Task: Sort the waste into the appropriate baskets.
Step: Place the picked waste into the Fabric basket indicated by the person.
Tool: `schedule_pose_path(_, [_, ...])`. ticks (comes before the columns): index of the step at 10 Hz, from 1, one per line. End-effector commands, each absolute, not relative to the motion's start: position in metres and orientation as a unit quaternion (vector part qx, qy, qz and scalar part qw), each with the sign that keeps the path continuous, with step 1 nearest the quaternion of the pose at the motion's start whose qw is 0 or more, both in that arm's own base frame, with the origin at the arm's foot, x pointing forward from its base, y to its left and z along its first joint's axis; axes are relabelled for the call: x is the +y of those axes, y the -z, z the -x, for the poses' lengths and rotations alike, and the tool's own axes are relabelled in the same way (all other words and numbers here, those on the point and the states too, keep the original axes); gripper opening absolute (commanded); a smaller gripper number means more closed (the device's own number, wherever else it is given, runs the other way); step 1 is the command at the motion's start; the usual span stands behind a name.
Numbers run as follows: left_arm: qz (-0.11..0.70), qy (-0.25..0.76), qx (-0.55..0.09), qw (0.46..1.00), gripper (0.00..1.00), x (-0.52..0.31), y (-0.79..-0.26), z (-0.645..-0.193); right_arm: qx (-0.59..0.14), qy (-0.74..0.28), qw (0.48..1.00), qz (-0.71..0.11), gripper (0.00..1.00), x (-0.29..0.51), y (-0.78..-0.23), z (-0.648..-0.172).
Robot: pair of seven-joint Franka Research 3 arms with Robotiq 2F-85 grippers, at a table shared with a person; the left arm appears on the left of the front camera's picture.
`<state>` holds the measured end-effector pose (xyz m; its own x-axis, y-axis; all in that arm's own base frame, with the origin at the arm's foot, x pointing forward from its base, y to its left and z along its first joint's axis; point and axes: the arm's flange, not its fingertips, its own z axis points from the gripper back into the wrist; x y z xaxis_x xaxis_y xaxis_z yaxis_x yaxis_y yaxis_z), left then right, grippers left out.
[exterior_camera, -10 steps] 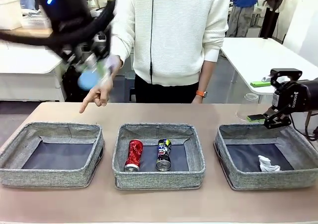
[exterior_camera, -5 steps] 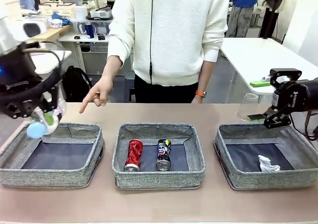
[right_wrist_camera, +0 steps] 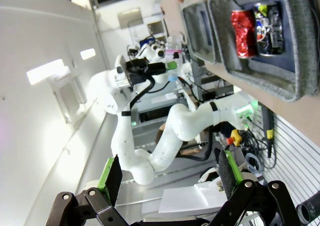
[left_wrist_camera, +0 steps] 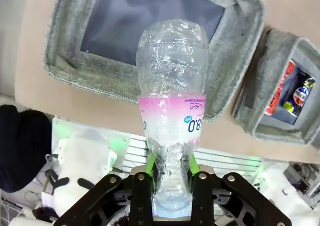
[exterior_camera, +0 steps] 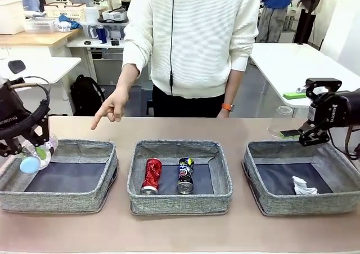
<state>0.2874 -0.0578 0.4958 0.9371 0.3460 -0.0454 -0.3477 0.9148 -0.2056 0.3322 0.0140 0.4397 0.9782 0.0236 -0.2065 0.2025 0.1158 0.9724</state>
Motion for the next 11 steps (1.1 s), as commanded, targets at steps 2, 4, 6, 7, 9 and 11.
schedule_pose_path(2, [0.114, -0.173, 0.0, 0.978, 0.22, -0.053, -0.482, -0.285, 0.076, 0.052, 0.737, -0.669, 1.0, 0.016, -0.441, -0.334])
schedule_pose_path(4, [0.119, -0.183, -0.012, 0.976, 0.22, -0.055, -0.482, -0.287, 0.076, 0.052, 0.737, -0.669, 1.0, 0.016, -0.441, -0.334])
schedule_pose_path(6, [0.127, -0.205, -0.029, 0.97, 0.22, -0.058, -0.481, -0.289, 0.076, 0.052, 0.737, -0.669, 1.0, 0.016, -0.441, -0.334])
schedule_pose_path(7, [0.133, -0.213, -0.032, 0.968, 0.22, -0.058, -0.481, -0.292, 0.076, 0.052, 0.737, -0.669, 1.0, 0.016, -0.441, -0.334])
schedule_pose_path(9, [0.144, -0.213, -0.03, 0.966, 0.8, -0.058, -0.48, -0.295, 0.076, 0.052, 0.737, -0.669, 1.0, 0.016, -0.441, -0.334])
schedule_pose_path(11, [0.145, -0.213, -0.028, 0.966, 1.0, -0.057, -0.479, -0.296, 0.076, 0.052, 0.737, -0.669, 1.0, 0.016, -0.441, -0.334])
